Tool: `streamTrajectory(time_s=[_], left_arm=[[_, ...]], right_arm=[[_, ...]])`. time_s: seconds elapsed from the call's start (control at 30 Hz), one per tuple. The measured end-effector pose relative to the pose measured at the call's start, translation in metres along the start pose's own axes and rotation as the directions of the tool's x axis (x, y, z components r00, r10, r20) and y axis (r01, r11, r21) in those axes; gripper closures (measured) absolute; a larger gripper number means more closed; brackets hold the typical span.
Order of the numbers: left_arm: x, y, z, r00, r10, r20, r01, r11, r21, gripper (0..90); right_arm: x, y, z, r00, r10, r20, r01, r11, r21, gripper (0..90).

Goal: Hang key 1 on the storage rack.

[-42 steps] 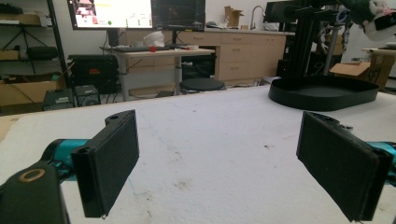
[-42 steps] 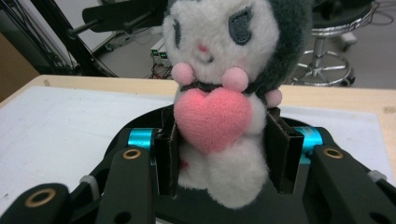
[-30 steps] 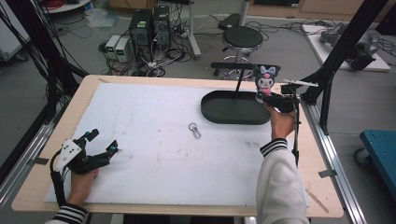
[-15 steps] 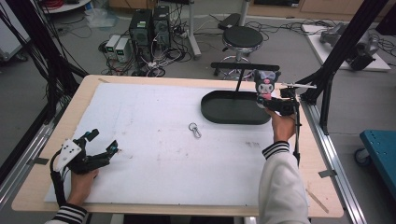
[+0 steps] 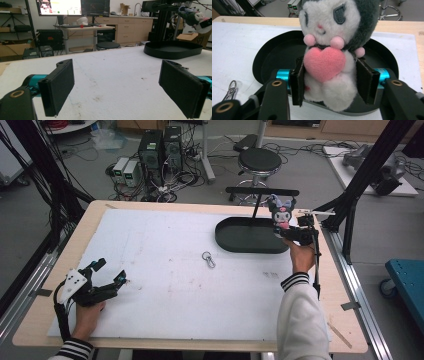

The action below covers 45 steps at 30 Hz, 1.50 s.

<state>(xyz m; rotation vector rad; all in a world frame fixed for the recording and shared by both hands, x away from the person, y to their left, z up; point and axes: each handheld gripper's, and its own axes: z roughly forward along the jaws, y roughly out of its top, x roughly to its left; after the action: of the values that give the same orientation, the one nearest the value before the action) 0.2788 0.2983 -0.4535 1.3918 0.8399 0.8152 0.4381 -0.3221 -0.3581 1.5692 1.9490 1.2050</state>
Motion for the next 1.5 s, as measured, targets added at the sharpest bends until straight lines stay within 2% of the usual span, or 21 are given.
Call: streamTrajectory(time_s=[0.07,0.1,0.13,0.17,0.27,0.3,0.4,0.6,0.7,0.77,0.87,0.97,1.0,1.07,1.1,1.2,1.3,1.37,1.4,1.43,1.5], left_arm=[[0.0,0.0,0.0,1.0,0.0,0.0,0.0,1.0,0.0,13.5],[0.0,0.0,0.0,1.0,-0.001,0.0,0.001,1.0,0.0,13.4],[0.0,0.0,0.0,1.0,-0.001,0.0,0.001,1.0,0.0,13.4],[0.0,0.0,0.0,1.0,-0.001,0.001,0.001,1.0,0.002,13.5],[0.0,0.0,0.0,1.0,0.0,0.0,0.0,1.0,0.0,13.5],[0.0,0.0,0.0,1.0,0.0,0.0,0.0,1.0,0.0,13.4],[0.0,0.0,0.0,1.0,-0.003,0.001,0.003,1.0,0.002,13.5],[0.0,0.0,0.0,1.0,0.0,0.001,0.0,1.0,0.002,13.5],[0.0,0.0,0.0,1.0,0.002,0.001,-0.002,1.0,0.002,13.4],[0.0,0.0,0.0,1.0,0.002,0.003,-0.002,1.0,0.001,13.5],[0.0,0.0,0.0,1.0,0.0,0.001,0.0,1.0,0.002,13.5],[0.0,0.0,0.0,1.0,0.0,0.002,0.0,1.0,0.002,13.5],[0.0,0.0,0.0,1.0,0.0,0.001,0.0,1.0,0.002,13.5],[0.0,0.0,0.0,1.0,-0.001,0.002,0.001,1.0,0.002,13.5],[0.0,0.0,0.0,1.0,-0.005,0.001,0.005,1.0,-0.001,13.5],[0.0,0.0,0.0,1.0,-0.007,0.001,0.007,1.0,0.0,13.5],[0.001,0.0,0.0,0.9999,-0.011,0.0,0.011,0.9999,0.0,13.5],[0.001,0.0,0.0,0.9999,-0.011,0.001,0.011,0.9999,0.0,13.4],[0.001,0.0,0.0,0.9999,-0.012,0.0,0.012,0.9999,0.0,13.5],[0.001,0.0,0.0,0.9999,-0.012,0.0,0.012,0.9999,0.0,13.5],[0.001,0.0,0.0,0.9999,-0.012,0.0,0.012,0.9999,0.0,13.5]], right_arm=[[0.0,0.0,0.001,1.0,-0.008,-0.003,0.008,1.0,-0.002,41.9],[0.0,0.001,0.002,0.9994,-0.024,-0.026,0.023,1.0,-0.013,23.8],[0.0,0.001,0.002,0.9994,-0.024,-0.026,0.023,1.0,-0.013,23.8],[0.001,0.001,0.002,0.9989,-0.019,-0.043,0.018,0.999,-0.027,10.9],[0.002,0.002,0.0,0.9993,-0.021,-0.032,0.019,0.997,-0.074,8.6],[0.002,0.002,-0.001,0.9994,-0.022,-0.025,0.02,0.997,-0.081,2.6],[0.003,0.002,-0.002,0.9992,-0.029,-0.026,0.027,0.996,-0.082,2.0],[0.007,0.001,-0.011,0.9943,-0.078,-0.072,0.066,0.985,-0.156,1.8],[0.011,-0.001,-0.016,0.9868,-0.094,-0.132,0.067,0.978,-0.196,0.5],[0.013,-0.001,-0.018,0.9852,-0.105,-0.135,0.077,0.976,-0.203,0.5],[0.022,-0.001,-0.026,0.9766,-0.153,-0.151,0.115,0.965,-0.234,0.5],[0.027,0.0,-0.03,0.9715,-0.172,-0.163,0.127,0.958,-0.257,0.5],[0.032,0.0,-0.034,0.965,-0.185,-0.186,0.129,0.953,-0.275,0.5],[0.035,-0.001,-0.036,0.963,-0.192,-0.189,0.133,0.949,-0.286,0.5],[0.04,-0.004,-0.04,0.958,-0.207,-0.199,0.141,0.944,-0.299,0.5],[0.044,-0.009,-0.044,0.9546,-0.211,-0.21,0.14,0.941,-0.309,0.5],[0.05,-0.019,-0.053,0.948,-0.233,-0.217,0.151,0.929,-0.338,0.5],[0.052,-0.022,-0.055,0.9453,-0.238,-0.223,0.153,0.927,-0.342,0.6],[0.056,-0.027,-0.059,0.9377,-0.258,-0.233,0.161,0.917,-0.365,0.6],[0.056,-0.027,-0.059,0.9377,-0.258,-0.233,0.161,0.917,-0.365,0.6],[0.06,-0.033,-0.064,0.9323,-0.278,-0.232,0.172,0.904,-0.392,0.5]])
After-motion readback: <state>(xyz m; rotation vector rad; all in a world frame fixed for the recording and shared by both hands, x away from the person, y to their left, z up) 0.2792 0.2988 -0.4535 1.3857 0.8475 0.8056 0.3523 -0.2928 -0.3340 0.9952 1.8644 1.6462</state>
